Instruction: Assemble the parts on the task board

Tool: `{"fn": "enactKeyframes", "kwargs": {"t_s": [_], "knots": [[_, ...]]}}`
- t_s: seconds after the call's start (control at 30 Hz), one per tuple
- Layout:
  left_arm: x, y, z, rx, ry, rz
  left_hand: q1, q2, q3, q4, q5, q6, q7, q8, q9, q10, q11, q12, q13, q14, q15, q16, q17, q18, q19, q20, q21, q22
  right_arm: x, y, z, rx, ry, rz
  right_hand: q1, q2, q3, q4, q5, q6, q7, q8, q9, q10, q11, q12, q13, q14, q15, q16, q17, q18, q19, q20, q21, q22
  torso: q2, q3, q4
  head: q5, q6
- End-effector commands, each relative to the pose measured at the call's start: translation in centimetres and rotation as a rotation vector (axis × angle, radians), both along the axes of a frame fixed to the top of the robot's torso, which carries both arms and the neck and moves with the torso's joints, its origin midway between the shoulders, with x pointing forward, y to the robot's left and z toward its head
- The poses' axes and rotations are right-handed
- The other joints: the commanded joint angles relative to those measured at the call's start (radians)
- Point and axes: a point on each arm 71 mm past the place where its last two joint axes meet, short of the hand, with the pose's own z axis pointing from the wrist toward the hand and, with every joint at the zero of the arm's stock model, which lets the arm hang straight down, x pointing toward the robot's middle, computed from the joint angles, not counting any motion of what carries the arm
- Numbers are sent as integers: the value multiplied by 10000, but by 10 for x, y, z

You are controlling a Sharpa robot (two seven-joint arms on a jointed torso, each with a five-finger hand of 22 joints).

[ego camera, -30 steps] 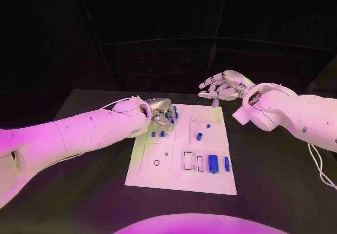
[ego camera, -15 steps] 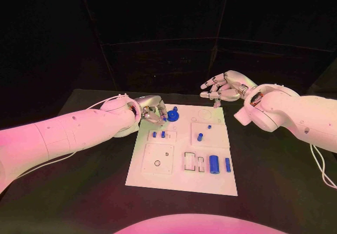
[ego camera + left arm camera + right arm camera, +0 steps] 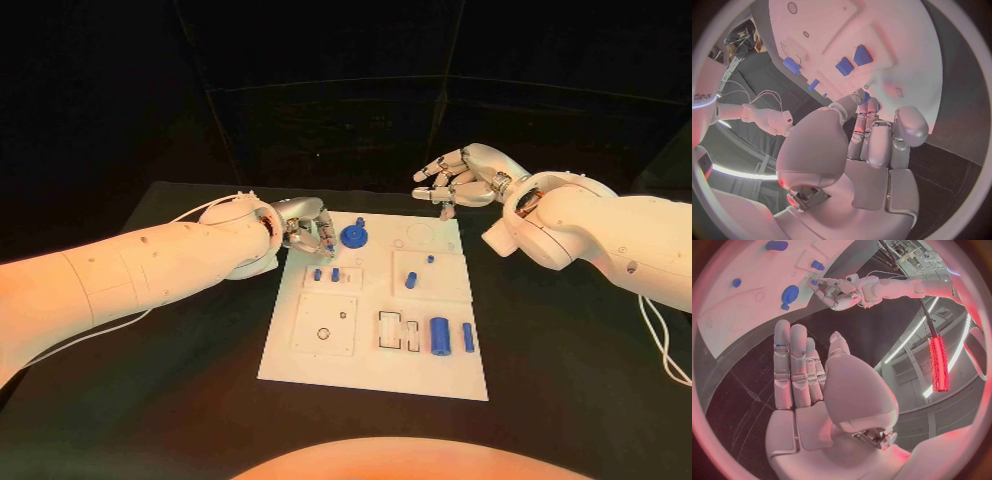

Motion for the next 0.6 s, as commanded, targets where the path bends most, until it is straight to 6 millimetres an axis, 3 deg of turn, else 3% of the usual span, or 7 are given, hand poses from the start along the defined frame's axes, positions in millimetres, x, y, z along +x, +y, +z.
{"fn": "enactKeyframes", "kwargs": {"t_s": [0.03, 0.6], "knots": [[0, -1, -2, 100, 300, -13, -78, 10, 40, 16, -35, 71, 19, -35, -10, 62, 9, -36, 15, 106, -30, 17, -6, -195, 40, 20, 43, 9, 0, 1, 2, 18, -59, 118, -48, 88, -77, -8, 41, -53, 13, 39, 1, -57, -13, 33, -13, 47, -12, -53, 14, 49, 53, -12, -67, -12, 7, -5, -5, -3, -12], [1, -5, -7, 246, 566, -76, -78, 10, 54, 12, -33, 92, 10, -54, -8, 88, 1, -65, 18, 101, -36, 7, -38, -195, 38, 20, 49, 20, 0, 1, 2, 21, -59, 124, -48, 88, -77, -8, 41, -53, 13, 39, 1, -57, -13, 33, -13, 47, -12, -53, 14, 49, 53, -12, -67, -12, 6, -7, 2, -26, -32]]}}
